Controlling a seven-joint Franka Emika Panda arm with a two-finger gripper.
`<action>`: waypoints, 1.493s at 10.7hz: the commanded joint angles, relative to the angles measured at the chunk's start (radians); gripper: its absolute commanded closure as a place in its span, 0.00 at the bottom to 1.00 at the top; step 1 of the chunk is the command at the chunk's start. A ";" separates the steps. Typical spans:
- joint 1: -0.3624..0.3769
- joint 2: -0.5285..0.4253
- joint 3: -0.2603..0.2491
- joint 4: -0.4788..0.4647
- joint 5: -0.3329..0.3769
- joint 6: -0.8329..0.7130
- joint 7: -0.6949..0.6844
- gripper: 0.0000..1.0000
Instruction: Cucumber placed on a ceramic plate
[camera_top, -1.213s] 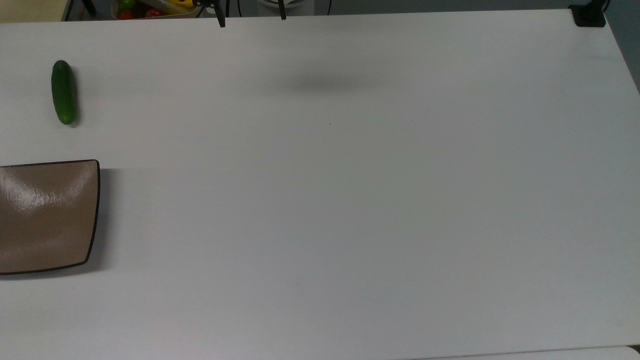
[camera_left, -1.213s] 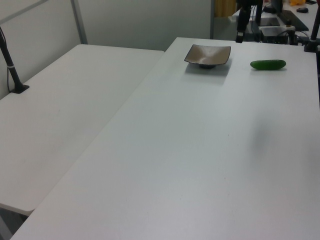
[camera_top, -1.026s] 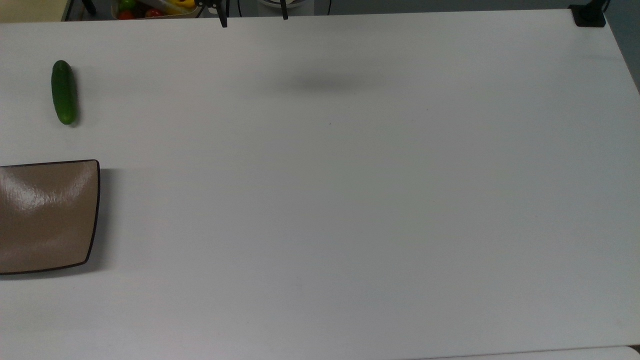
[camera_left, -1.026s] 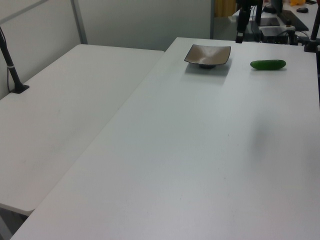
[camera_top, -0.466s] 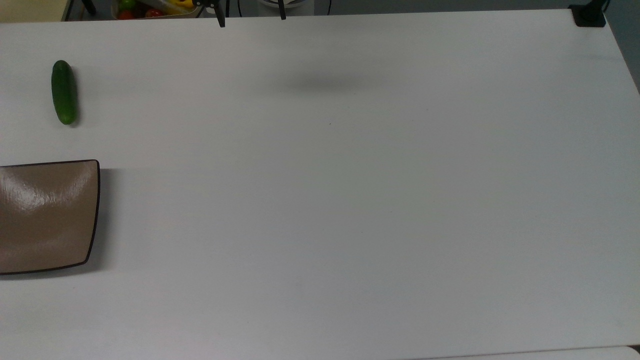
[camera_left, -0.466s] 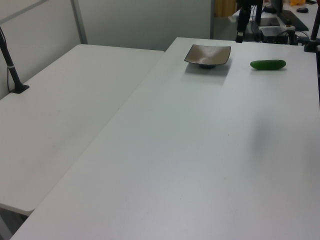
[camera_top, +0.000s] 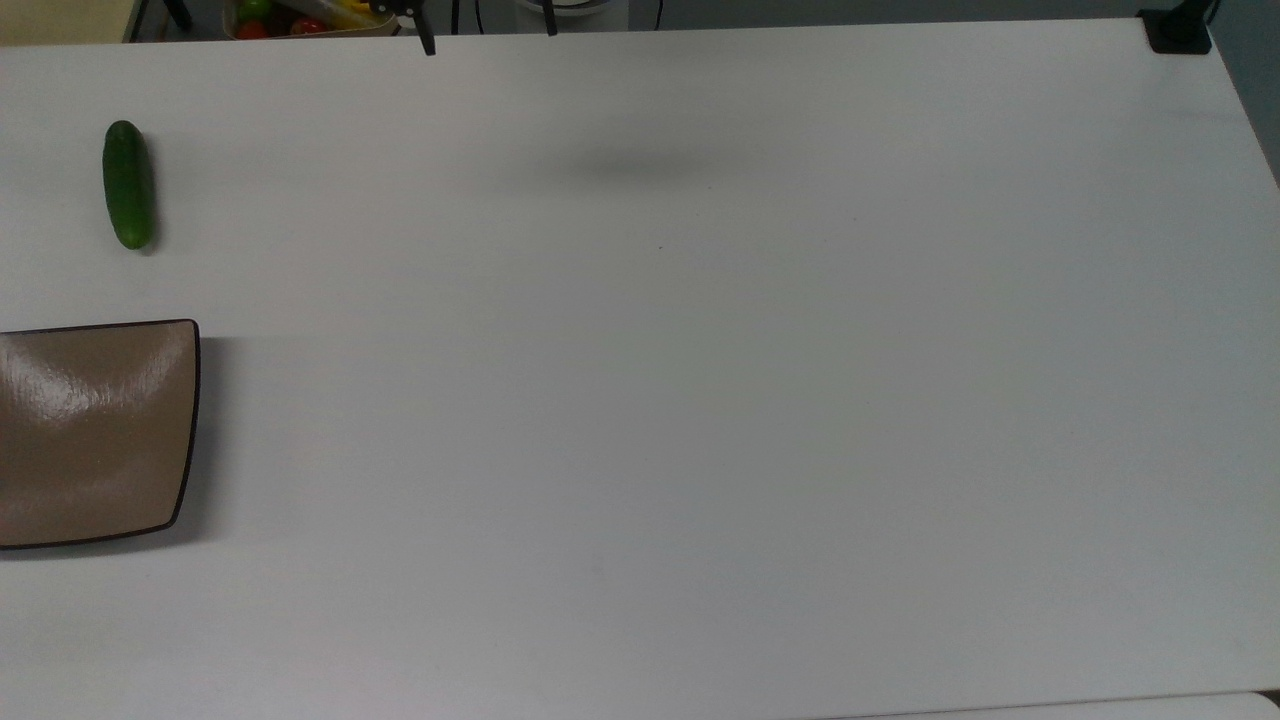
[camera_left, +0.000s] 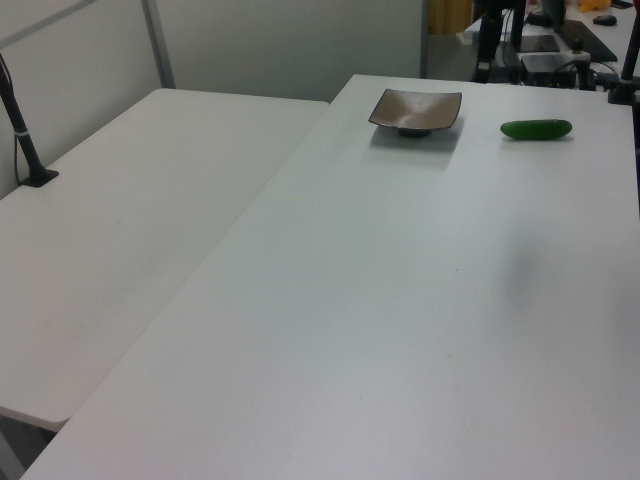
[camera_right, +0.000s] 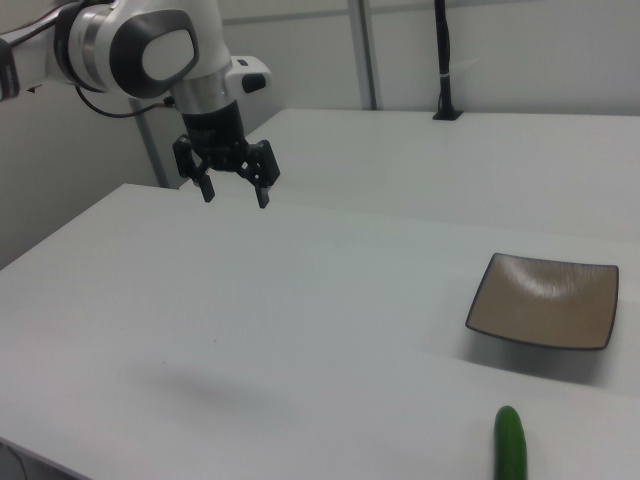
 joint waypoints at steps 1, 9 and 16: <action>-0.034 -0.019 -0.008 -0.009 -0.016 -0.081 -0.202 0.00; -0.178 -0.026 -0.016 -0.009 -0.068 -0.112 -0.284 0.00; -0.217 0.088 -0.209 -0.014 -0.105 0.148 -0.443 0.00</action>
